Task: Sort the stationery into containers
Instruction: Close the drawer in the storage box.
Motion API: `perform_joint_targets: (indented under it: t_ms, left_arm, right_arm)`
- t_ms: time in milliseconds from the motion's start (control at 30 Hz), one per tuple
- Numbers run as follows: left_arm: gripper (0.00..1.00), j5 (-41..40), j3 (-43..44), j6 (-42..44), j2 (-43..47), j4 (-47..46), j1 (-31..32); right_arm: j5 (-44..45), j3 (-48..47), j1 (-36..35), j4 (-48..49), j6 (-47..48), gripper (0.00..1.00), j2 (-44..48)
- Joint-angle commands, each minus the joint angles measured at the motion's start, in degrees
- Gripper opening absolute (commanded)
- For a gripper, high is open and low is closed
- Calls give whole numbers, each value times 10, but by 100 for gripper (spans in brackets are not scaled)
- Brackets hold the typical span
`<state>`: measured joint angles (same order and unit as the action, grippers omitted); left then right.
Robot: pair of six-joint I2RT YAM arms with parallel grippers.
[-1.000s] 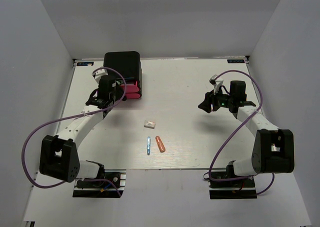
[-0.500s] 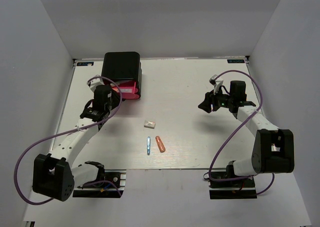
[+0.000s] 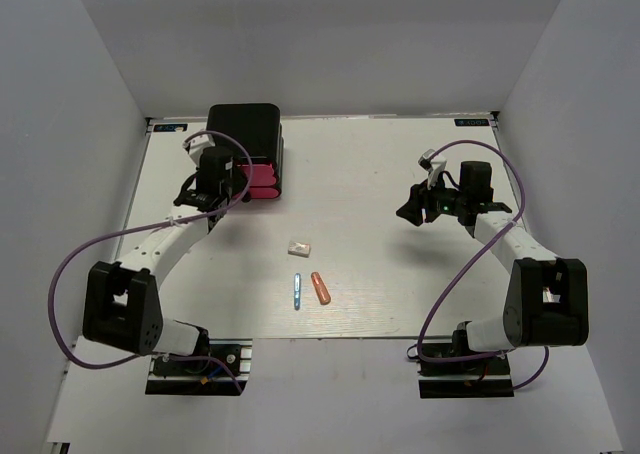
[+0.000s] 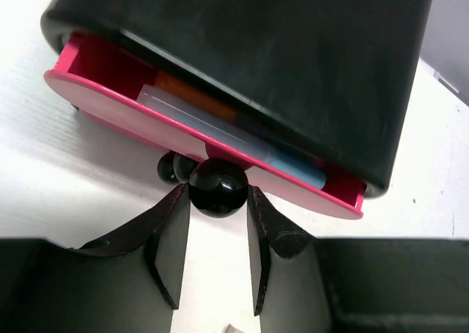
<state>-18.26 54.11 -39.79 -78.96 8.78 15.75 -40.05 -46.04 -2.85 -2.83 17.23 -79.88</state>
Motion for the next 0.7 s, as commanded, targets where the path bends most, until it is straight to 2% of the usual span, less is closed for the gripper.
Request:
perform_joint_targets:
  t_ms: [0, 167, 300, 400, 500, 533, 667]
  left_arm:
    - [10, -12, 36, 7, -11, -27, -1]
    - [11, -23, 62, 2, -32, -27, -1]
    - [16, -23, 68, -5, -37, -22, -1]
    - [27, -23, 68, -5, -37, -22, -1]
    - [43, -11, 44, -5, -17, -22, -1]
    - [53, 0, 32, -5, -7, -28, -1]
    - [69, 7, -20, -5, 42, -39, -1]
  right_arm:
    - [-3, -5, 1, 12, 14, 58, 9]
    - [-2, -4, 2, 12, 15, 58, 8]
    - [-2, -2, 3, 12, 15, 58, 9]
    - [-1, -3, 4, 12, 17, 58, 7]
    - [-1, -1, 2, 12, 18, 58, 5]
    - [-1, -1, 1, 12, 20, 58, 7]
    - [-3, 2, 3, 16, 18, 58, 4]
